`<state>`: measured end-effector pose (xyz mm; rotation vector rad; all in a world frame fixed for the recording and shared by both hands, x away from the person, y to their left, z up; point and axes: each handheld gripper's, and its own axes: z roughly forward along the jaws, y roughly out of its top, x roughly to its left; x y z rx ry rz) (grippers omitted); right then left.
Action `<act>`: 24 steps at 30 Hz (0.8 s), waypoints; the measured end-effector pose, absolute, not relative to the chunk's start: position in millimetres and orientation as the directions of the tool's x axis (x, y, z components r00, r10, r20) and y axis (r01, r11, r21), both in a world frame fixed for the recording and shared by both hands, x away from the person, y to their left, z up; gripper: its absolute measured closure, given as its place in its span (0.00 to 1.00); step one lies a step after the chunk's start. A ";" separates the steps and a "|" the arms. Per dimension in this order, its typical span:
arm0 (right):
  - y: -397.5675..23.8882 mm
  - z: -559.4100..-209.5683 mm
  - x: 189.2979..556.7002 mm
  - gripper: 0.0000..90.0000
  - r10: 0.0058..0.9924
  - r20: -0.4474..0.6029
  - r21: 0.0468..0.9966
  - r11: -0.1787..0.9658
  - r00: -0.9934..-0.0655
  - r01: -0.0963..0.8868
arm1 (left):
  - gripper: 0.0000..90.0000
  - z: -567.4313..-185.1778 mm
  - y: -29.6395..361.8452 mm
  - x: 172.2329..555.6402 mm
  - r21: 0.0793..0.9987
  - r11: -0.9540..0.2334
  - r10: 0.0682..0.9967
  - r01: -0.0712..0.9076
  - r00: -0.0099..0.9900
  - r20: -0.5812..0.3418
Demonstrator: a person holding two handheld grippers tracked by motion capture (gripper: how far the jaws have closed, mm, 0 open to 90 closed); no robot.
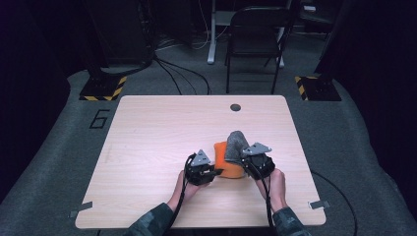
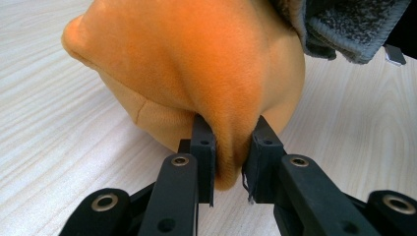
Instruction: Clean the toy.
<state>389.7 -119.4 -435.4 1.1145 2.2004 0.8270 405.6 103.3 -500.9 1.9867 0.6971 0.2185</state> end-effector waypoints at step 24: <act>-153.8 -443.6 400.3 0.83 0.889 -0.132 0.712 0.392 -0.437 0.582 | 0.85 -501.0 103.4 406.3 0.855 -0.351 0.560 0.381 0.818 -0.134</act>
